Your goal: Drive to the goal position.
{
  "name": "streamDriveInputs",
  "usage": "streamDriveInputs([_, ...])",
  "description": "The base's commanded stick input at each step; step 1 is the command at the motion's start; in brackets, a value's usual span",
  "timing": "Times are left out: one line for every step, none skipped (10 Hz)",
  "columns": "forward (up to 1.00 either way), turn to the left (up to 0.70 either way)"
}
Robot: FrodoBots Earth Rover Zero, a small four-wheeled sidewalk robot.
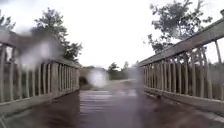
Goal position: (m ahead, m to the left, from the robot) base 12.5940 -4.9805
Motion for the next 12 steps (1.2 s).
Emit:
streamDriveInputs([0.45, 0.0])
streamDriveInputs([0.45, 0.0])
streamDriveInputs([0.45, 0.0])
streamDriveInputs([0.45, 0.0])
streamDriveInputs([0.45, 0.0])
streamDriveInputs([0.45, 0.0])
streamDriveInputs([0.45, 0.0])
streamDriveInputs([0.45, 0.0])
streamDriveInputs([0.45, 0.0])
streamDriveInputs([0.45, 0.0])
streamDriveInputs([0.45, 0.0])
streamDriveInputs([0.45, 0.0])
